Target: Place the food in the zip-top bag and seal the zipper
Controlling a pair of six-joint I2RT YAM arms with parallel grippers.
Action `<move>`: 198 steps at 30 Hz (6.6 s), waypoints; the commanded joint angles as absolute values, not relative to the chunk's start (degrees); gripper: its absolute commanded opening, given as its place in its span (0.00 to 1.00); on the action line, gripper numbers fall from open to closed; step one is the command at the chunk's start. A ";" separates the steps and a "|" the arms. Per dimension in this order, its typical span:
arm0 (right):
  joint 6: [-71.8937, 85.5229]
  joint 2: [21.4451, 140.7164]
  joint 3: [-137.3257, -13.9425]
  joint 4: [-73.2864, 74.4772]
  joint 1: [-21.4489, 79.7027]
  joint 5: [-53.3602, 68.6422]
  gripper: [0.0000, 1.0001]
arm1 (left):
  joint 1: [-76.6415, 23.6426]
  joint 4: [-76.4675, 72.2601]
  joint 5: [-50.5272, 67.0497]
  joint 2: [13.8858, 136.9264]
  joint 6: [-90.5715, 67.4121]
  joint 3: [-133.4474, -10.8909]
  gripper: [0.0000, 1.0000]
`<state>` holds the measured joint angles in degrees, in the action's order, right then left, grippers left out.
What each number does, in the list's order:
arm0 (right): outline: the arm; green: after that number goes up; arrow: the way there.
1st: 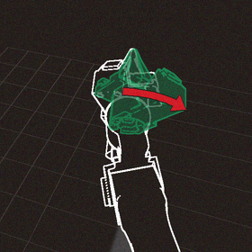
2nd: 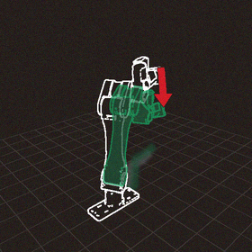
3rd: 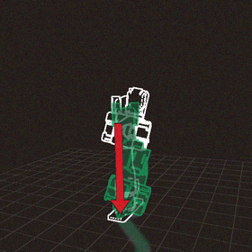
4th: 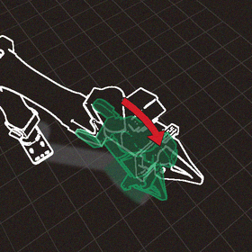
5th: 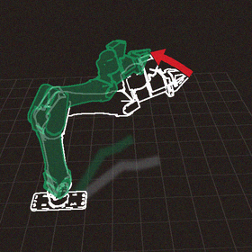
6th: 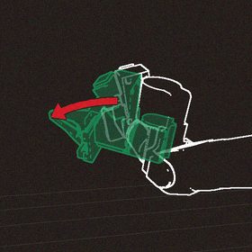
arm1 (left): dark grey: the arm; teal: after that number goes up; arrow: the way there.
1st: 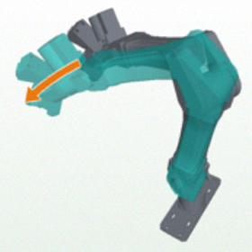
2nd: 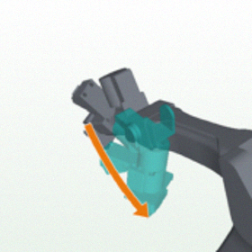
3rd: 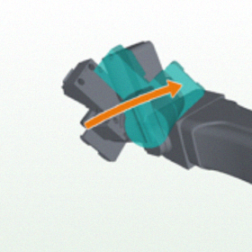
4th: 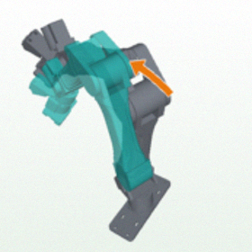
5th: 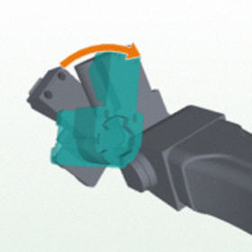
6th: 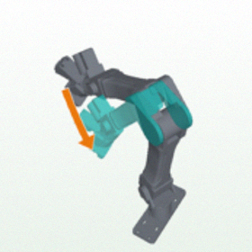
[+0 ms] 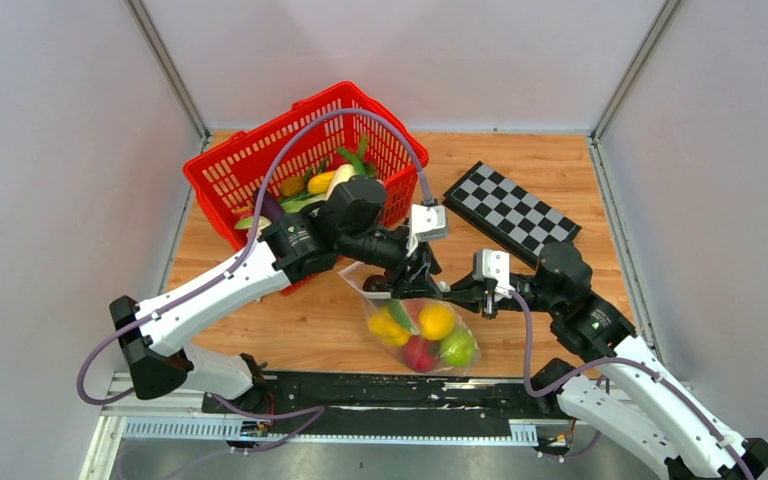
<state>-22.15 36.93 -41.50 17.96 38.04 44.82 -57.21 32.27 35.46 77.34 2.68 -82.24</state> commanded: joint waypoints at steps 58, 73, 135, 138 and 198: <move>-18.05 31.78 -37.13 10.67 37.80 37.60 0.00 | -57.56 40.49 31.63 75.14 9.33 -80.98 0.00; -17.16 28.00 -35.67 12.21 37.79 36.00 0.00 | -55.89 43.92 25.14 71.86 10.49 -79.22 0.00; -11.66 27.01 -34.37 9.49 37.83 21.37 0.00 | -54.96 45.17 22.05 67.26 7.42 -75.46 0.00; -11.55 26.51 -34.45 10.81 37.84 20.76 0.00 | -54.59 44.85 21.34 66.22 7.23 -75.17 0.00; -18.00 47.00 -42.01 10.00 39.85 42.92 0.00 | -54.42 38.46 28.75 72.18 4.48 -75.45 0.00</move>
